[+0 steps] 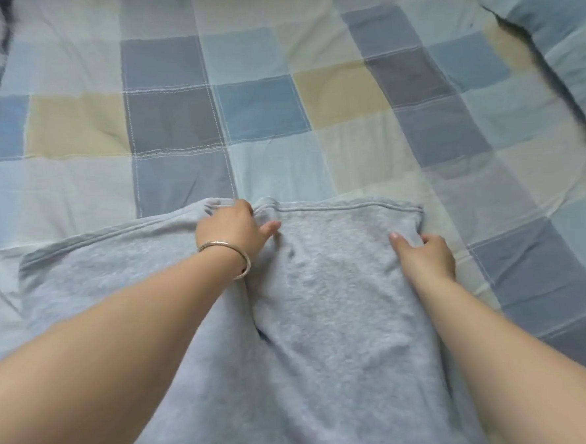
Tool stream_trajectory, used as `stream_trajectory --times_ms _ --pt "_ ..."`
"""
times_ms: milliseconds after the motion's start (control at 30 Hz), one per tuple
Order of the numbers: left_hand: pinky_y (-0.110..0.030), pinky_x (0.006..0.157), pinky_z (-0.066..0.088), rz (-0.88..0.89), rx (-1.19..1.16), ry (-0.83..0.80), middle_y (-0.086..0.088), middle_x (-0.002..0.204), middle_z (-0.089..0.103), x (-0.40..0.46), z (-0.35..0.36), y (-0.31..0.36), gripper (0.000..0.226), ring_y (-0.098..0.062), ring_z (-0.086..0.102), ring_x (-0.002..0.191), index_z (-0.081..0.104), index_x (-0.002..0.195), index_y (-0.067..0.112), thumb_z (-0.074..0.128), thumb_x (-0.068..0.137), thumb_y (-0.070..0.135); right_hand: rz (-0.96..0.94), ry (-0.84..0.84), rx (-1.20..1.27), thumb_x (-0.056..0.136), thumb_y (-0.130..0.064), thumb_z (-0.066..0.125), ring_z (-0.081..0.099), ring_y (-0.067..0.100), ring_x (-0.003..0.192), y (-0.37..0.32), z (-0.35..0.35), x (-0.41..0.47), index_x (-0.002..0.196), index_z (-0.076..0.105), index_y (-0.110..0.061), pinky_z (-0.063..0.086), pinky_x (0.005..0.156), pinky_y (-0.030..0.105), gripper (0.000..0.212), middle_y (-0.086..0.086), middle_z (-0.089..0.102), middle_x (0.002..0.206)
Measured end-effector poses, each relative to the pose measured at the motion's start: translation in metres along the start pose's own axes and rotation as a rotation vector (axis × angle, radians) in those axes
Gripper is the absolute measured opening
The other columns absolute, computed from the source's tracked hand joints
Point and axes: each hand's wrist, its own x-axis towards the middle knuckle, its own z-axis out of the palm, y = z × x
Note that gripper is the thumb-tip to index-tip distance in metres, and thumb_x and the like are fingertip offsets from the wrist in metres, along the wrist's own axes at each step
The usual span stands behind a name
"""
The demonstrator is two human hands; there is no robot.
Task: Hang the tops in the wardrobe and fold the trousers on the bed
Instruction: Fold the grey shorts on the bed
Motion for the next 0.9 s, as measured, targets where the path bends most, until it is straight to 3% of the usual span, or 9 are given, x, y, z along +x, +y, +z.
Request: stream_trajectory --times_ms 167,233,300,467,567,633,700,767,900 --pt "-0.034 0.084 0.042 -0.340 -0.340 0.011 -0.015 0.119 0.062 0.028 0.009 0.015 0.045 -0.034 0.055 0.111 0.060 0.113 0.008 0.062 0.080 0.039 0.194 -0.082 0.394 0.077 -0.038 0.072 0.061 0.032 0.105 -0.011 -0.008 0.033 0.120 0.057 0.000 0.050 0.093 0.040 0.059 0.016 0.062 0.119" --pt "-0.031 0.093 0.040 -0.356 -0.554 0.096 -0.009 0.119 0.062 0.035 0.002 0.021 0.039 -0.030 0.054 0.114 0.058 0.117 0.010 0.065 0.082 0.029 0.041 -0.030 0.356 0.082 -0.031 0.067 0.062 0.025 0.090 -0.017 -0.021 0.043 0.103 0.063 -0.001 0.052 0.079 0.034 0.037 0.011 0.065 0.098" --pt "-0.029 0.092 0.039 -0.275 -0.567 0.191 -0.009 0.115 0.063 0.034 0.001 0.023 0.035 -0.029 0.055 0.111 0.057 0.116 0.012 0.064 0.085 0.026 -0.090 0.053 0.240 0.086 -0.029 0.061 0.051 0.023 0.073 -0.019 -0.032 0.047 0.083 0.059 0.001 0.037 0.057 0.030 0.031 0.009 0.056 0.075" --pt "-0.032 0.088 0.042 -0.249 -0.383 0.252 -0.014 0.113 0.065 0.036 0.028 0.006 0.033 -0.031 0.057 0.108 0.062 0.108 0.011 0.065 0.084 0.033 -0.209 0.043 0.035 0.086 -0.033 0.062 0.057 0.022 0.085 0.015 -0.014 0.058 0.097 0.066 -0.007 0.033 0.067 0.024 0.029 0.010 0.067 0.097" --pt "-0.032 0.097 0.039 -0.342 -0.396 0.190 -0.009 0.126 0.058 0.044 0.026 0.013 0.054 -0.028 0.053 0.117 0.055 0.120 0.015 0.067 0.079 0.046 -0.188 -0.055 0.265 0.080 -0.040 0.068 0.060 0.014 0.085 0.021 -0.018 0.065 0.108 0.062 -0.010 0.046 0.074 0.025 0.041 0.002 0.063 0.100" --pt "-0.032 0.104 0.035 -0.365 -0.484 0.155 -0.011 0.135 0.047 0.031 0.015 0.023 0.066 -0.028 0.047 0.122 0.046 0.130 0.016 0.069 0.076 0.046 -0.122 -0.240 0.434 0.080 -0.039 0.068 0.062 0.013 0.069 0.028 -0.034 0.056 0.102 0.059 -0.012 0.052 0.060 0.026 0.036 0.007 0.064 0.094" --pt "-0.031 0.105 0.030 -0.151 -0.437 0.247 -0.015 0.136 0.038 -0.010 0.010 0.030 0.063 -0.028 0.043 0.123 0.042 0.132 0.014 0.068 0.078 0.034 -0.076 -0.368 0.294 0.084 -0.031 0.067 0.058 0.012 0.063 0.051 -0.051 0.018 0.101 0.058 -0.014 0.049 0.053 0.022 0.026 0.005 0.061 0.085" --pt "-0.035 0.102 0.034 0.183 -0.350 0.316 -0.018 0.128 0.041 -0.067 0.021 0.033 0.055 -0.032 0.044 0.119 0.049 0.126 0.009 0.062 0.075 0.023 -0.083 -0.377 0.017 0.079 -0.029 0.072 0.060 0.017 0.078 0.091 -0.062 -0.033 0.100 0.059 -0.020 0.048 0.067 0.024 0.026 0.001 0.062 0.088" --pt "-0.039 0.081 0.049 0.382 -0.289 0.112 -0.010 0.110 0.054 -0.186 0.062 0.040 0.045 -0.030 0.057 0.099 0.057 0.110 0.017 0.049 0.066 0.028 -0.008 -0.347 -0.340 0.080 -0.027 0.061 0.063 0.025 0.086 0.174 -0.076 -0.116 0.091 0.063 -0.016 0.049 0.071 0.030 0.015 0.002 0.069 0.088"
